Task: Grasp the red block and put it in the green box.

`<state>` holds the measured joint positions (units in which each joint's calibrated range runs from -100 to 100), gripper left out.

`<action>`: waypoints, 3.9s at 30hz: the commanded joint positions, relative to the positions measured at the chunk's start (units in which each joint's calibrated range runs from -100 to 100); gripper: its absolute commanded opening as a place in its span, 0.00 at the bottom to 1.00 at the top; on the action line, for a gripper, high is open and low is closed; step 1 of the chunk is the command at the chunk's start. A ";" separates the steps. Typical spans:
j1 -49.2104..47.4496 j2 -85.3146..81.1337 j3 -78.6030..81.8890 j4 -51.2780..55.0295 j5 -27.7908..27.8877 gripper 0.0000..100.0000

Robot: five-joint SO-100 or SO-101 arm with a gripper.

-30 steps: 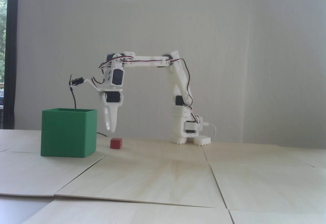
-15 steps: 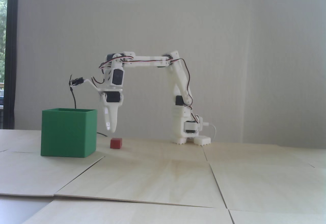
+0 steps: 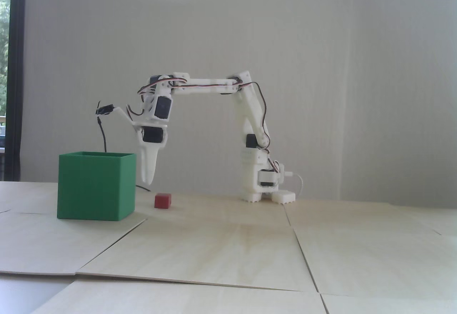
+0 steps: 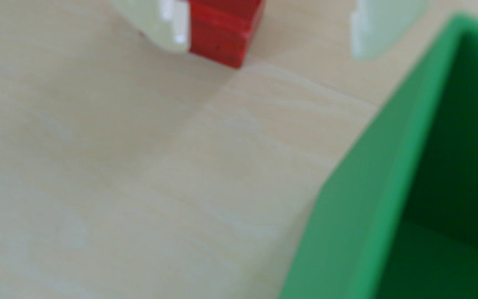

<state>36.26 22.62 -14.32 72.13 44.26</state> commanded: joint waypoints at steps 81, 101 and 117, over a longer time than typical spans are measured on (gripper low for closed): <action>2.30 -8.85 6.52 -1.89 -0.01 0.20; 1.09 -12.32 7.05 -1.81 0.04 0.20; 1.09 -8.61 6.60 -1.89 0.04 0.20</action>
<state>38.02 16.48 -6.71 71.55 44.10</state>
